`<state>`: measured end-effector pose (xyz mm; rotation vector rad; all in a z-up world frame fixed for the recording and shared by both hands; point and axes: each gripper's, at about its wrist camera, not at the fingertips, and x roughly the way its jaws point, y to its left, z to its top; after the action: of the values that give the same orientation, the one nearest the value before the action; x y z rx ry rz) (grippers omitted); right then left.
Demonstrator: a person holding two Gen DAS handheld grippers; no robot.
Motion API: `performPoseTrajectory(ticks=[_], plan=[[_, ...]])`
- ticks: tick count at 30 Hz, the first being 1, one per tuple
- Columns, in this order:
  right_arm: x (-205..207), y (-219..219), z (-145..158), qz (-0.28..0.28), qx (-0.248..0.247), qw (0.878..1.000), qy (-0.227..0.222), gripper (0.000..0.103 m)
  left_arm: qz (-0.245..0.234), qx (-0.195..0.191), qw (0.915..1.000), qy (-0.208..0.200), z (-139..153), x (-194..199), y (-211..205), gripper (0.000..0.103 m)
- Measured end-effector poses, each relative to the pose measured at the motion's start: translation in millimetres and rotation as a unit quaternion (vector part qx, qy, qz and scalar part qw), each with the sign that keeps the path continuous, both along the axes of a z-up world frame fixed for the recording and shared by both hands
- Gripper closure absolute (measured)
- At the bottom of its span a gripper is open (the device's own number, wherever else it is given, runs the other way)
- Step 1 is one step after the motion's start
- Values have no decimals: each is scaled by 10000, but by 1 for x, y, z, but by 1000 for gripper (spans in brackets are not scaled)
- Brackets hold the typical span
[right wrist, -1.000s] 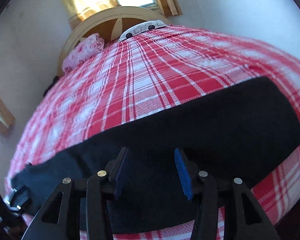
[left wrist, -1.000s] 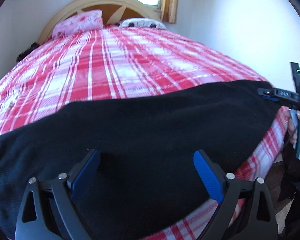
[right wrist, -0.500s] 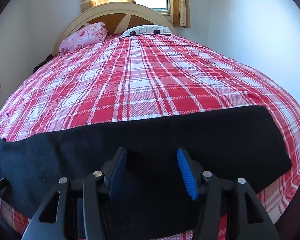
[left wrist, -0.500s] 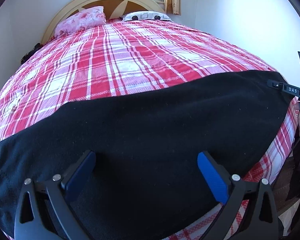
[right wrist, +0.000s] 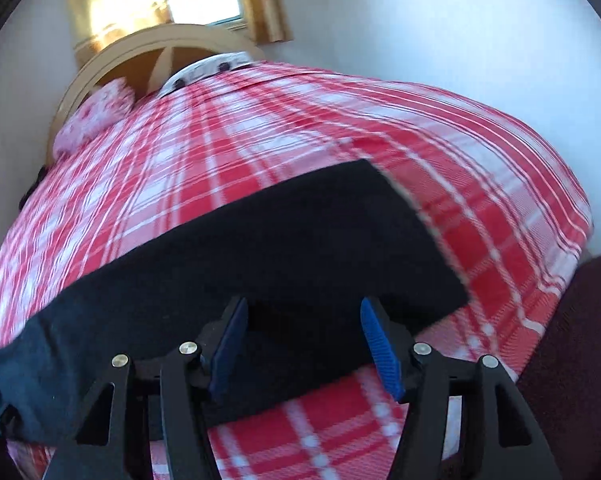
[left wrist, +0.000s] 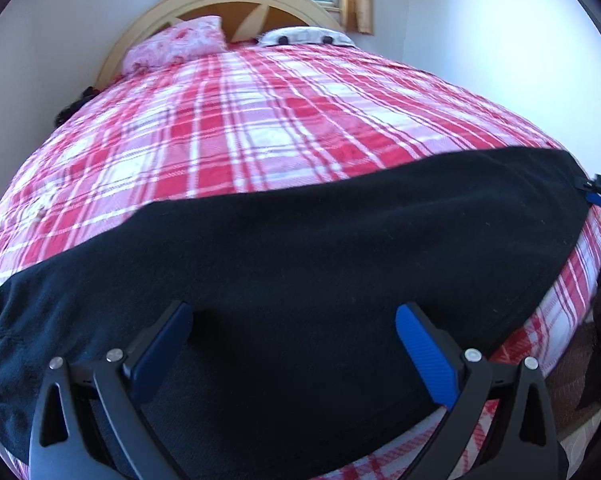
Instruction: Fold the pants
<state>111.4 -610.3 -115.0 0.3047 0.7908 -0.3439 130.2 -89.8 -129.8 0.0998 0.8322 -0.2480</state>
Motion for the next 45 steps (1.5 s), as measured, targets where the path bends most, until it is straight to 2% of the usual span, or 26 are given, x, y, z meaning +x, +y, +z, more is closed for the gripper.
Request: performPoseTrajectory(ticks=[4,9,13,21,27,33,35,37,39,45], plan=[[-18,-31,4,-379,417,9981,-260,43,212,-205,9996,9,-3,6,13,0],[-27,-64,2,-841,641,9940,-261,43,156,-61,9999,-19,-5,6,9,0],[-35,-91,-2,-1063,1127,9872,-380,43,170,-84,9998,-32,-4,6,10,0],[-38,-111,-9,-1281,1271,9820,-553,43,189,-92,9997,-95,-5,5,10,0],[-33,-110,-14,-944,1369,9842,-600,41,187,-97,9997,-134,-5,4,11,0],[-27,-92,-14,-124,1706,9821,-789,42,195,-113,9996,-176,-6,3,9,0],[-21,-87,-15,-35,1598,9839,-795,48,192,-112,9996,-177,-6,3,9,0],[-23,-92,-16,-122,1746,9806,-886,80,194,-123,9996,-173,-6,3,10,0],[-26,-101,-22,-58,2315,9670,-1060,85,191,-119,9996,-186,-6,2,10,0],[-33,-96,-17,89,2600,9560,-1356,91,199,-215,9993,-222,-4,1,11,0]])
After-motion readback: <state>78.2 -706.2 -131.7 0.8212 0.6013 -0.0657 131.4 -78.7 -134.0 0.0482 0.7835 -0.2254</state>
